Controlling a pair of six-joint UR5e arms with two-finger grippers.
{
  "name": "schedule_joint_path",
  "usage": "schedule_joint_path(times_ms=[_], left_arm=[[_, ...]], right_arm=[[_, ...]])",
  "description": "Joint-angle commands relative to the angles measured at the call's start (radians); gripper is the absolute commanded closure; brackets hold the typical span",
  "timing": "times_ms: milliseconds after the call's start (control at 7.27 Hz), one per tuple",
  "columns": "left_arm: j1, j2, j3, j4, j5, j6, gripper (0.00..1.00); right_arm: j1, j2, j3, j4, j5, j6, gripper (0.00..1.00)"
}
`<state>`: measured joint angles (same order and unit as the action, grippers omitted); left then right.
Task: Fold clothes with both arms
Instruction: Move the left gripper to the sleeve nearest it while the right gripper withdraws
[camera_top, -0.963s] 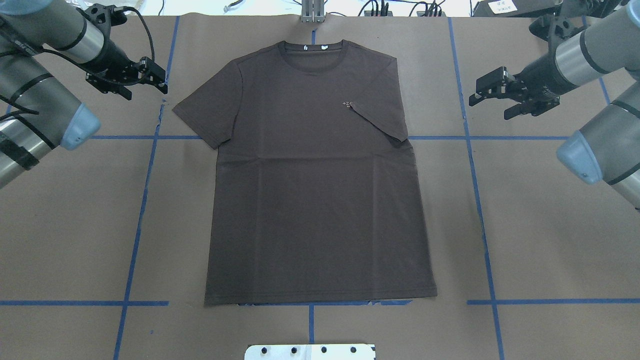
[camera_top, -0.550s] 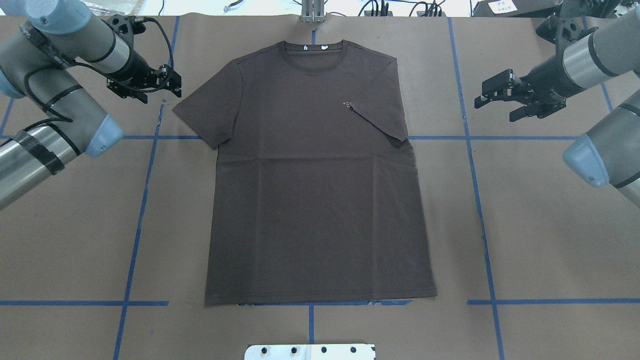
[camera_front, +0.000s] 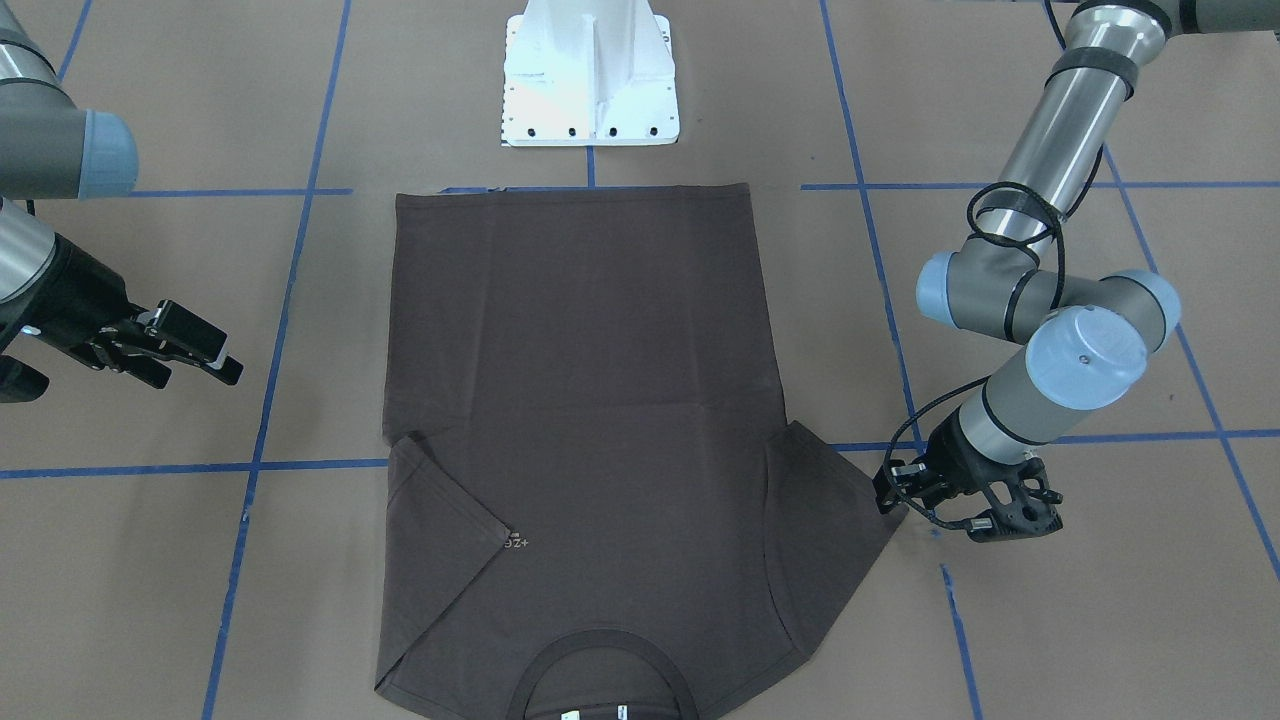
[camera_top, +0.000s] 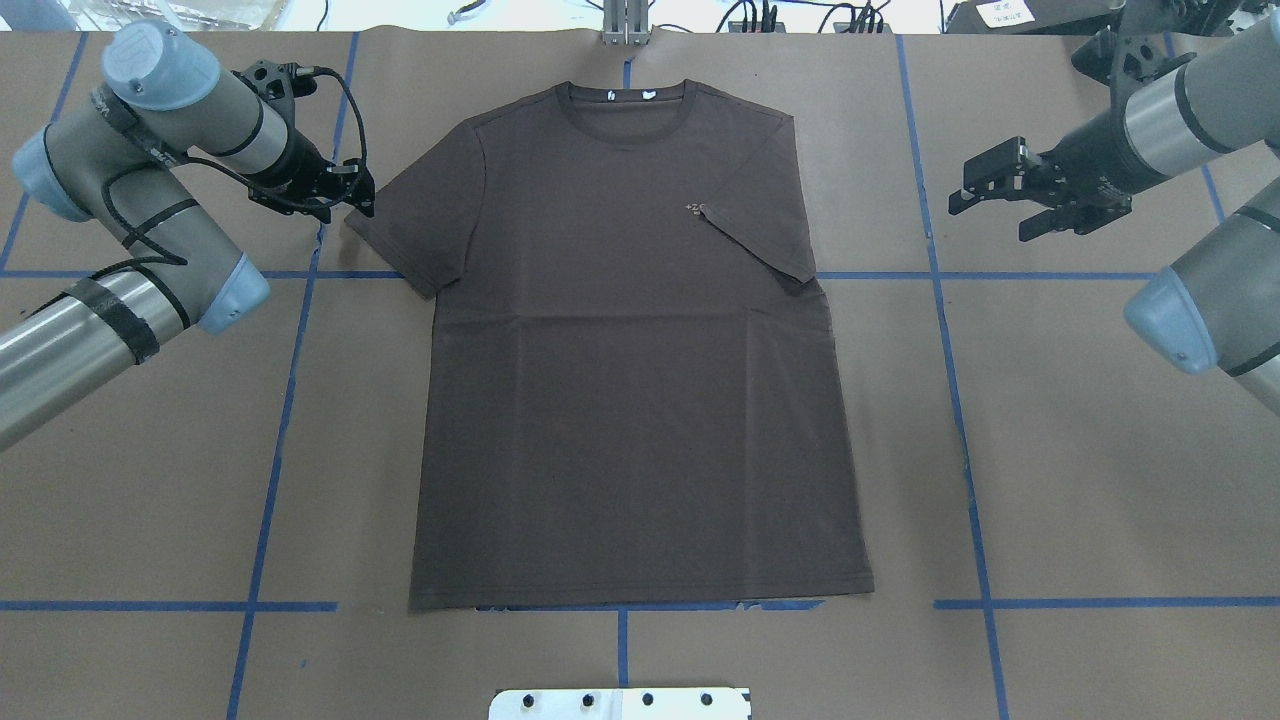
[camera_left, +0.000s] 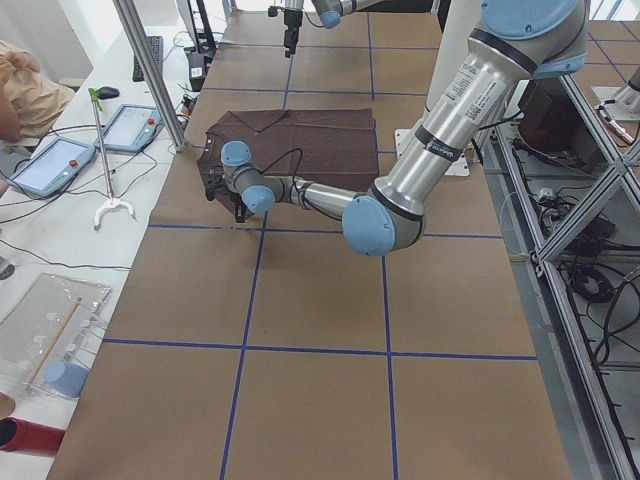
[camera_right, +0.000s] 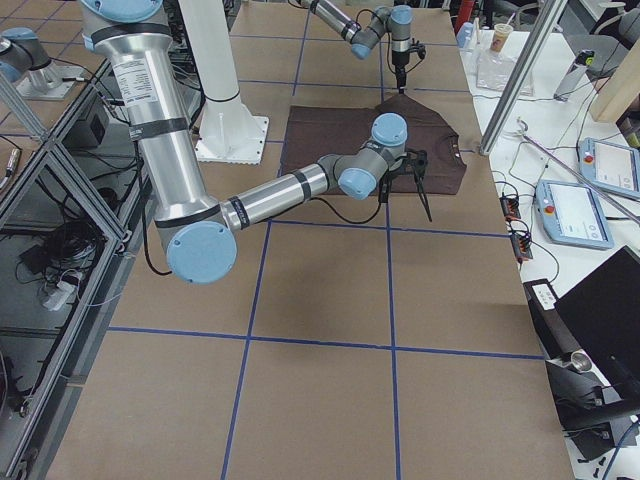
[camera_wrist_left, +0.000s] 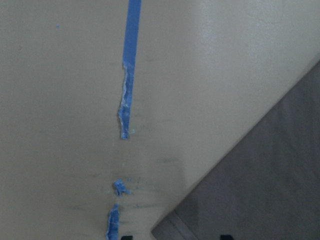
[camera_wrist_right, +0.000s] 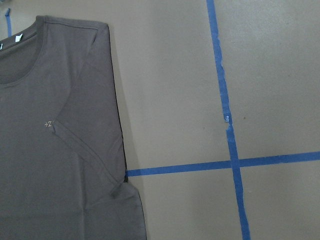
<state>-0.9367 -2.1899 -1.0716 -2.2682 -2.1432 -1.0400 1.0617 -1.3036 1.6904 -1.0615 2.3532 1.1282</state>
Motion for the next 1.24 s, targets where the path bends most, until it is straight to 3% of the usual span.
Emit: schedule_joint_path(times_ms=[0, 1100], left_arm=[[0.001, -0.002, 0.010, -0.017, 0.000, 0.000, 0.43], [0.004, -0.014, 0.033, -0.031, 0.034, 0.002, 0.47]], right_arm=[[0.000, -0.002, 0.003, 0.000, 0.000, 0.005, 0.00], [-0.003, -0.005, -0.005, 0.000, 0.000, 0.004, 0.00]])
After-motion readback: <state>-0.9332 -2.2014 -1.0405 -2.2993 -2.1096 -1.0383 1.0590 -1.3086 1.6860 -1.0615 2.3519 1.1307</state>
